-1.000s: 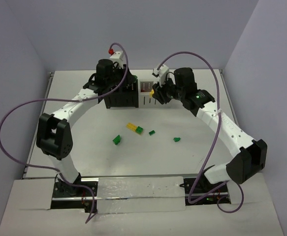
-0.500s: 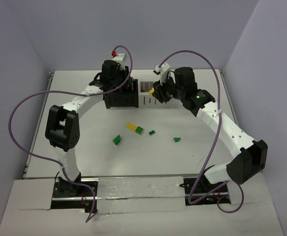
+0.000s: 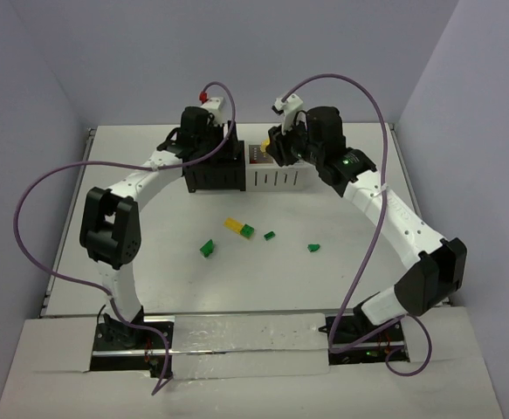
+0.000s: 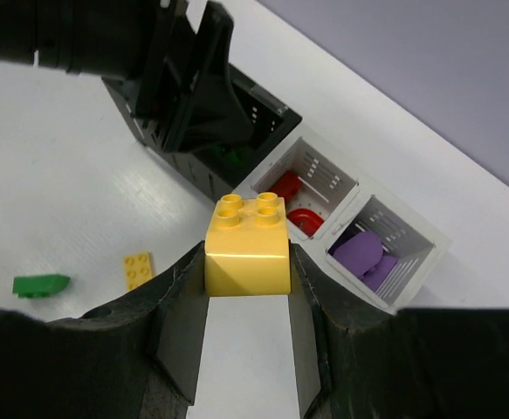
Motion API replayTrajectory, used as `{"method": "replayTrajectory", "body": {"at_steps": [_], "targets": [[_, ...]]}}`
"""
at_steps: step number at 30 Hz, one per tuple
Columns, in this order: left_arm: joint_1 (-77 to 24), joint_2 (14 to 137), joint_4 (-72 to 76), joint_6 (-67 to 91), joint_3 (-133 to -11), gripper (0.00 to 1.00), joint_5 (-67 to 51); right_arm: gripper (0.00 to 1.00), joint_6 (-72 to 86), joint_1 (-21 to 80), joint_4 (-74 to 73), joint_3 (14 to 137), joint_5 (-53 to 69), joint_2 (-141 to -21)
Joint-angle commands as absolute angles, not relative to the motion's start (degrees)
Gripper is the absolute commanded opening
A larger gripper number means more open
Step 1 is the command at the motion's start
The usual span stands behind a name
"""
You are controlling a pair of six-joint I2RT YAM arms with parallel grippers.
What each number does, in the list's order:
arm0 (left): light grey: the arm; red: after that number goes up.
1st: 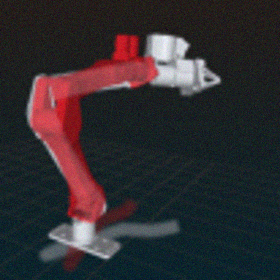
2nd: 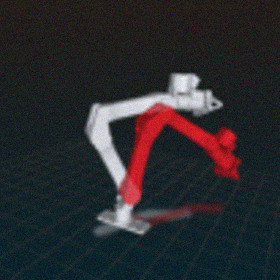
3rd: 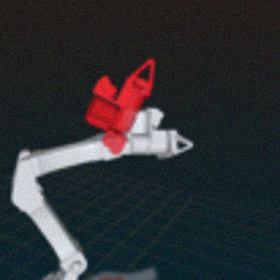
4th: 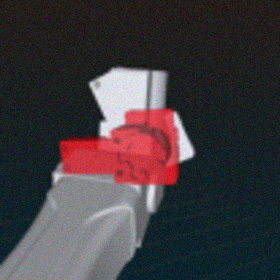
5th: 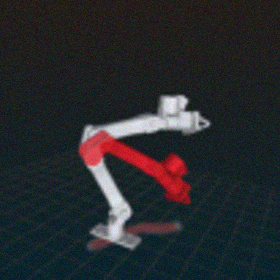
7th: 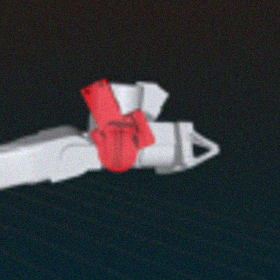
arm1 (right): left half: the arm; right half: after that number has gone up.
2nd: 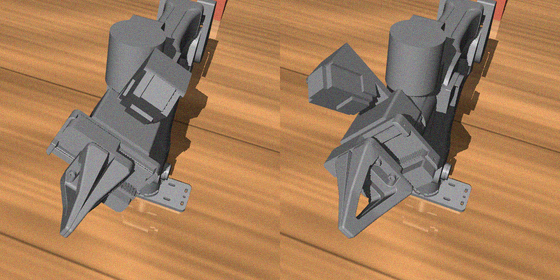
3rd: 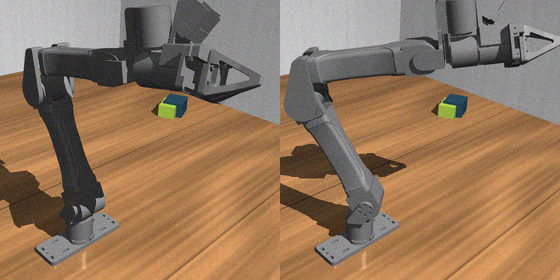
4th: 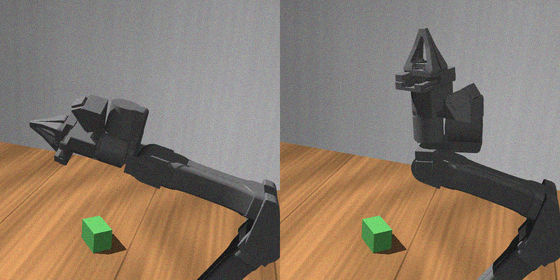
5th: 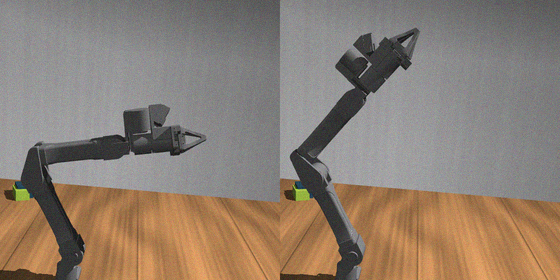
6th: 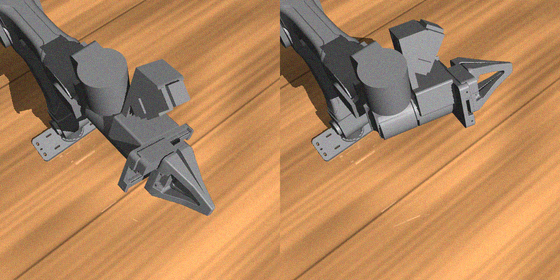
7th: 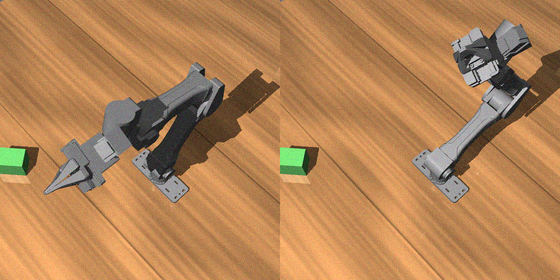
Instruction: Sort the legos into containers by color
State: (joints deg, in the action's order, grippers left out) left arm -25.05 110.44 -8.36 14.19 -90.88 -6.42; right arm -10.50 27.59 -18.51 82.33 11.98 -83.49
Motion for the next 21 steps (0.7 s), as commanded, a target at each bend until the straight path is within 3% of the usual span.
{"method": "replayTrajectory", "body": {"at_steps": [1,7,10,21], "targets": [[-23.4,102.7,-9.6,14.8,-96.0,0.84,-8.1,0.0,-6.6,28.2,-12.1,87.2,9.5,-86.7],[-10.6,92.1,-11.8,23.2,-96.0,0.87,-15.1,0.0,-6.7,33.8,-10.0,95.6,7.9,-97.8],[-5.8,85.3,-11.6,22.9,-91.4,0.99,-15.6,0.0,-5.7,35.7,-9.3,101.0,8.1,-102.5],[-1.0,70.2,-17.8,15.9,-75.1,0.99,-15.9,0.0,-2.9,40.1,-6.7,114.1,8.0,-119.9]]}}
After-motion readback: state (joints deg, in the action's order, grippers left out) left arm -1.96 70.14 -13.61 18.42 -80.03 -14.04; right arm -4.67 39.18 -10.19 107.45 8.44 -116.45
